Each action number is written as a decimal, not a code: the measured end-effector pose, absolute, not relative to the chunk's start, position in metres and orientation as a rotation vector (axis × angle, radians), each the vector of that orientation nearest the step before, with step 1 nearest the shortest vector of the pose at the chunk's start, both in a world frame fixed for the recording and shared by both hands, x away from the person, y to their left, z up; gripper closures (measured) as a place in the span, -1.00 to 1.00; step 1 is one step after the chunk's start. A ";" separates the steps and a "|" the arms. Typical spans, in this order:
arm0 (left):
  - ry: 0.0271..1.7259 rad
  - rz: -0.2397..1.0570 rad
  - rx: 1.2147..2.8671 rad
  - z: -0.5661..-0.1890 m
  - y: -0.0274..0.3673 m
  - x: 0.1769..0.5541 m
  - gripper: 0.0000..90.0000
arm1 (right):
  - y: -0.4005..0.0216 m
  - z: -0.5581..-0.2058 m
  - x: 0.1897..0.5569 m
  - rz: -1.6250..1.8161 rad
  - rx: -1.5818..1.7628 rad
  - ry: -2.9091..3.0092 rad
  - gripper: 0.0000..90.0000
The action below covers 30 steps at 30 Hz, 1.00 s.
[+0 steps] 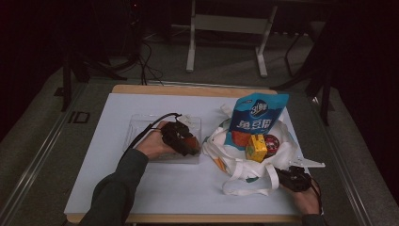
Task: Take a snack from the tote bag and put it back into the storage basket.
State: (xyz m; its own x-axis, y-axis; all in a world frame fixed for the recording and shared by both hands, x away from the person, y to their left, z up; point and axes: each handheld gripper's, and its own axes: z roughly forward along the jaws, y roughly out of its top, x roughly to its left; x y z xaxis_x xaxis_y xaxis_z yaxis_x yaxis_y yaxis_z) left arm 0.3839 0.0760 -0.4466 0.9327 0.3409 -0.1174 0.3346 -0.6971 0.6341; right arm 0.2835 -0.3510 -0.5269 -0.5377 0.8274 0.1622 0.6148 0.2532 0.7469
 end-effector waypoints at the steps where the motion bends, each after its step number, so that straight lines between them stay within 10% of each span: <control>1: 0.485 0.009 2.376 -0.446 0.076 0.384 -0.42 | -0.351 -0.527 0.283 1.160 1.343 2.263 0.91; 30: 0.551 0.227 2.038 -0.428 0.065 0.368 -0.26 | -0.351 -0.527 0.283 1.167 1.340 2.261 0.90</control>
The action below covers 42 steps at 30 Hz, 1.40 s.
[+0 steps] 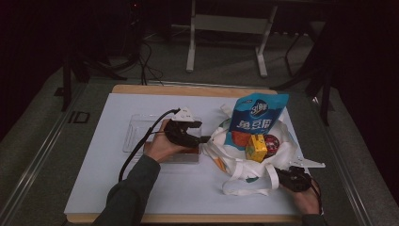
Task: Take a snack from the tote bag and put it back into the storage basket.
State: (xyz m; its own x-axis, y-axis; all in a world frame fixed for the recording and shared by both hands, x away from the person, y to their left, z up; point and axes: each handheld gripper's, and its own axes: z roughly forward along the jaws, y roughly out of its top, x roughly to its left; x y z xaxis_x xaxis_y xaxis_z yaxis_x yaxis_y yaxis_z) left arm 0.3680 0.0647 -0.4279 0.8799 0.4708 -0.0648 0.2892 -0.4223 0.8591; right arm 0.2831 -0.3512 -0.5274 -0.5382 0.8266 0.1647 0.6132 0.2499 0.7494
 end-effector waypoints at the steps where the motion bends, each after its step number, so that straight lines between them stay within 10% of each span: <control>1: 0.552 0.232 2.035 -0.427 0.064 0.368 -0.27 | -0.351 -0.527 0.283 1.167 1.340 2.261 0.90; 42: 0.462 0.250 2.023 -0.423 0.010 0.361 -0.06 | -0.351 -0.527 0.283 1.163 1.336 2.262 0.90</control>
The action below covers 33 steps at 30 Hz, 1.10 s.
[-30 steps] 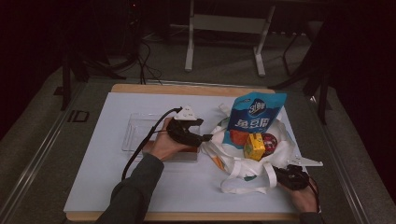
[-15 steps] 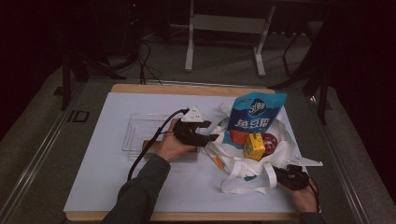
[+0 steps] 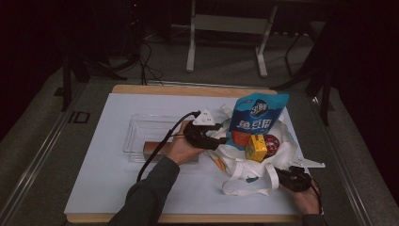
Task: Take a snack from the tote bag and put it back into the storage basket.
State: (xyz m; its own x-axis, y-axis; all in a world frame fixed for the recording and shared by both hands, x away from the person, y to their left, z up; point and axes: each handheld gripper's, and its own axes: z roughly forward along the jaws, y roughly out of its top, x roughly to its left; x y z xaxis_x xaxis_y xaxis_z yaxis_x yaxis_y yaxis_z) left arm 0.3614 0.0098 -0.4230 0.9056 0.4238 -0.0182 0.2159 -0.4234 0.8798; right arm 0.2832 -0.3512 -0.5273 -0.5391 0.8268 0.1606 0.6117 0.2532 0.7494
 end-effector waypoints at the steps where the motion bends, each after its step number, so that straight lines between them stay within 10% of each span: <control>1: 0.461 0.250 2.024 -0.423 0.008 0.362 -0.06 | -0.351 -0.527 0.283 1.163 1.336 2.262 0.90; 33: 0.420 0.208 2.055 -0.434 -0.037 0.364 0.03 | -0.352 -0.527 0.283 1.167 1.335 2.264 0.90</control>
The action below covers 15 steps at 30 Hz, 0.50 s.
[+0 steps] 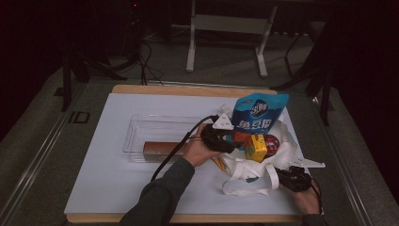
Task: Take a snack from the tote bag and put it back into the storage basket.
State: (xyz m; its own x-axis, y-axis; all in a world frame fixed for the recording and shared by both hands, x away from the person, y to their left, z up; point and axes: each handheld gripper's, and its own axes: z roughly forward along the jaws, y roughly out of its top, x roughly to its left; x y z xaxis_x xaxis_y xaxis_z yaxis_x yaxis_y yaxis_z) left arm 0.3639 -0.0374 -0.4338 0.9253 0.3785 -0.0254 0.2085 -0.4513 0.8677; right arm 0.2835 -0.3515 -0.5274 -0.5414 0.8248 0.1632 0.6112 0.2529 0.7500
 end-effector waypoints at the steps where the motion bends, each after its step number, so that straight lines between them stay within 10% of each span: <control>1: 0.424 0.210 2.055 -0.435 -0.039 0.364 0.03 | -0.352 -0.527 0.283 1.167 1.335 2.264 0.90; 15: 0.385 0.200 2.089 -0.436 -0.062 0.370 -0.10 | -0.352 -0.527 0.283 1.168 1.335 2.264 0.90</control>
